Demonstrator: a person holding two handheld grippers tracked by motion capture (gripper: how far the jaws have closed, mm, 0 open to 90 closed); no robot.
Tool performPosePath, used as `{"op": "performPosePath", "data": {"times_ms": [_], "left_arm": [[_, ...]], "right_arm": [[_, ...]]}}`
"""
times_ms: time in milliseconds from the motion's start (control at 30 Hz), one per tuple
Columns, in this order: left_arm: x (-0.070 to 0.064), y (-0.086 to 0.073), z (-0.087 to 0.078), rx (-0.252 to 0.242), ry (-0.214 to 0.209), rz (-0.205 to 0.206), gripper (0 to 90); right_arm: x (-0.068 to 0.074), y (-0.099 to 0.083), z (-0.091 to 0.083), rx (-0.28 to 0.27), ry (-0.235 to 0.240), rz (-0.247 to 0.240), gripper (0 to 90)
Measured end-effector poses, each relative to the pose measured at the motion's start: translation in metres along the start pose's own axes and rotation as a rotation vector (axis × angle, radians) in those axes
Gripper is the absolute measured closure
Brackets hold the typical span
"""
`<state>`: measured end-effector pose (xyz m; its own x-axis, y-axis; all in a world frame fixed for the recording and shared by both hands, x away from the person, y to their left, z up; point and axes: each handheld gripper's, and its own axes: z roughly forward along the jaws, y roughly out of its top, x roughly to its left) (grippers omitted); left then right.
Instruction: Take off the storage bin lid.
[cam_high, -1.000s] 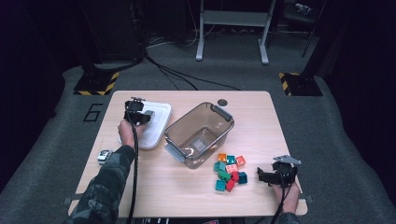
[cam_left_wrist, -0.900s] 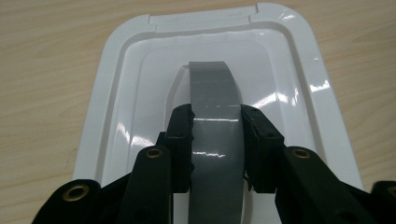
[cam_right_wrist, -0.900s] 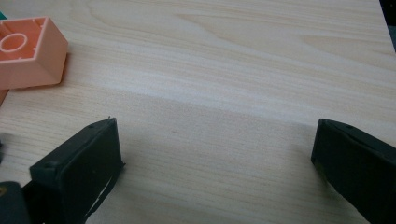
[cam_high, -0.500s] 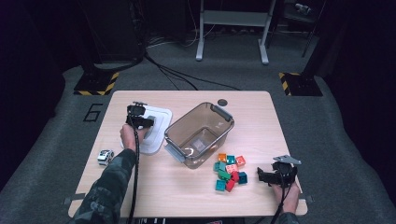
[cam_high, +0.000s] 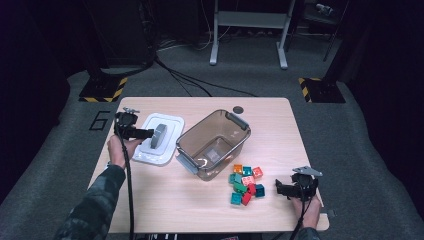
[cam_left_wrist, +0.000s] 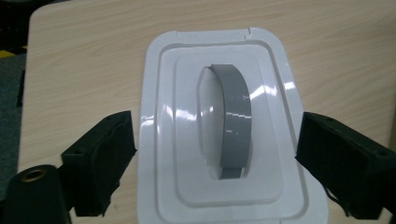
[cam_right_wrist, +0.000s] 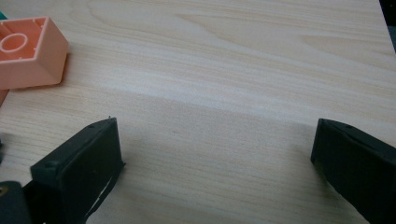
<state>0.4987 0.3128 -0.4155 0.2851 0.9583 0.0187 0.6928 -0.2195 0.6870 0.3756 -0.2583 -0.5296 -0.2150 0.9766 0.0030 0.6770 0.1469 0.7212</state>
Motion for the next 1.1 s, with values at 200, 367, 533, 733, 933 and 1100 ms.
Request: {"op": "performPosePath", "data": {"times_ms": [200,367,533,733,933,1100], "left_arm": [[0.022,-0.031,-0.022,-0.011,-0.021,-0.015,0.3],[0.043,-0.059,-0.027,-0.003,-0.012,-0.057,0.0],[0.056,-0.085,-0.03,0.001,0.005,-0.095,0.1],[0.06,-0.114,-0.027,-0.007,0.031,-0.113,2.5],[0.063,-0.134,-0.018,-0.003,0.052,-0.118,3.2],[0.064,-0.147,-0.012,-0.002,0.064,-0.131,11.3]], "right_arm": [[0.0,0.0,0.0,0.0,0.0,0.0,1.2],[0.0,0.0,0.0,-0.001,0.0,-0.001,1.2],[0.0,0.0,0.0,-0.001,0.0,-0.001,1.2],[0.0,0.0,0.0,-0.001,0.0,-0.001,1.2],[0.0,0.0,0.0,-0.001,-0.001,-0.001,1.2],[0.0,0.0,0.0,-0.002,-0.001,-0.001,1.3]]}}
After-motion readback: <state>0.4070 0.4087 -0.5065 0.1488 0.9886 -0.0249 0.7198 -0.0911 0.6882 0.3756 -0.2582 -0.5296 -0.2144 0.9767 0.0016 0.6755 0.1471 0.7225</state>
